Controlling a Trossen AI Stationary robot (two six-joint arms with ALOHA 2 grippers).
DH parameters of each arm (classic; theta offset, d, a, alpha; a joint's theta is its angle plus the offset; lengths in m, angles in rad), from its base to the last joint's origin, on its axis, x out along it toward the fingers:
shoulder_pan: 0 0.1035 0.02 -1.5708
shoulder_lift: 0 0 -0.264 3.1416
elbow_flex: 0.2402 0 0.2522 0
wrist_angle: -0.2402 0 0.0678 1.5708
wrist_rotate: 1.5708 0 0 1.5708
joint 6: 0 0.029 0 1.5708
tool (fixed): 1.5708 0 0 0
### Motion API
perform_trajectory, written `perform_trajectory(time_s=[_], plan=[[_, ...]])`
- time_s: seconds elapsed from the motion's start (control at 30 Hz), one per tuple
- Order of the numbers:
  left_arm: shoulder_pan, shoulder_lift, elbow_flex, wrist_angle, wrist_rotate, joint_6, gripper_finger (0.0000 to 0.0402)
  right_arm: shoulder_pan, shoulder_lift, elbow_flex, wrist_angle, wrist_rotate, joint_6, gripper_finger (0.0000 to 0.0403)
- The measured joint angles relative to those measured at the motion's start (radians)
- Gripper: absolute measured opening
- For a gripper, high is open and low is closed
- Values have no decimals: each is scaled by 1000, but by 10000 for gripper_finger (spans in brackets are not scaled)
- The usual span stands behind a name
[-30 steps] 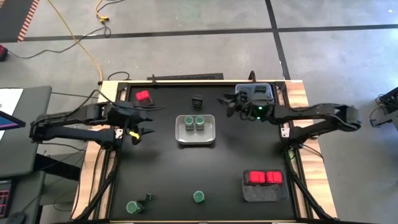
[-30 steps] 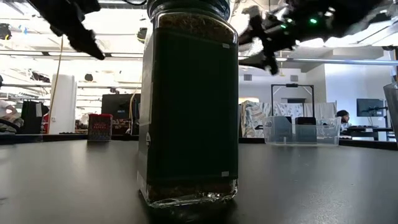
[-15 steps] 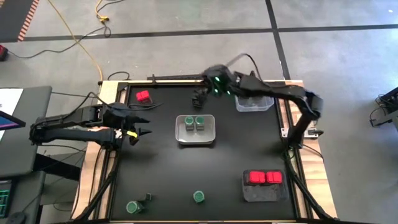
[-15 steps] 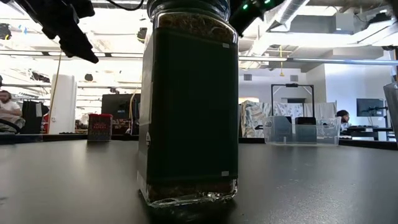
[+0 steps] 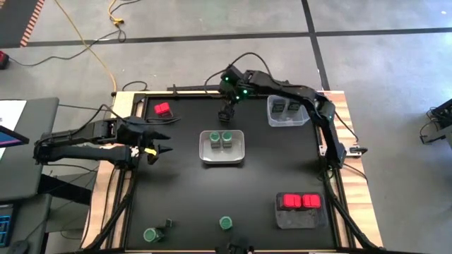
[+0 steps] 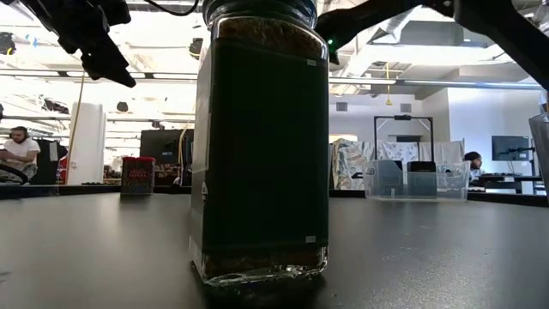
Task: Sort spices by type
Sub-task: Put the top black seasoning can into the transparent bin
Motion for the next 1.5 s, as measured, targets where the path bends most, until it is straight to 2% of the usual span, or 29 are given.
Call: perform_trajectory(time_s=[0.23, 0.5, 1.0, 1.13, 1.4, 1.5], plan=[[0, 2, 0, 0, -3, -23, 234, 4, 70, 0, -9, -2, -88, 306], [0, 2, 0, 1, -8, -26, 234, 3, 105, 1, 19, 31, -98, 304], [0, 2, 1, 1, -60, -24, 234, 3, 140, 0, 52, 34, -109, 270], [0, 2, 1, 1, -60, -25, 234, 2, 140, 0, 42, 36, -117, 244], [0, 2, 1, 1, -59, -25, 234, 3, 140, 0, 33, 37, -125, 154], [0, 2, 1, 1, -59, -24, 234, 1, 140, 0, 26, 37, -124, 152]])
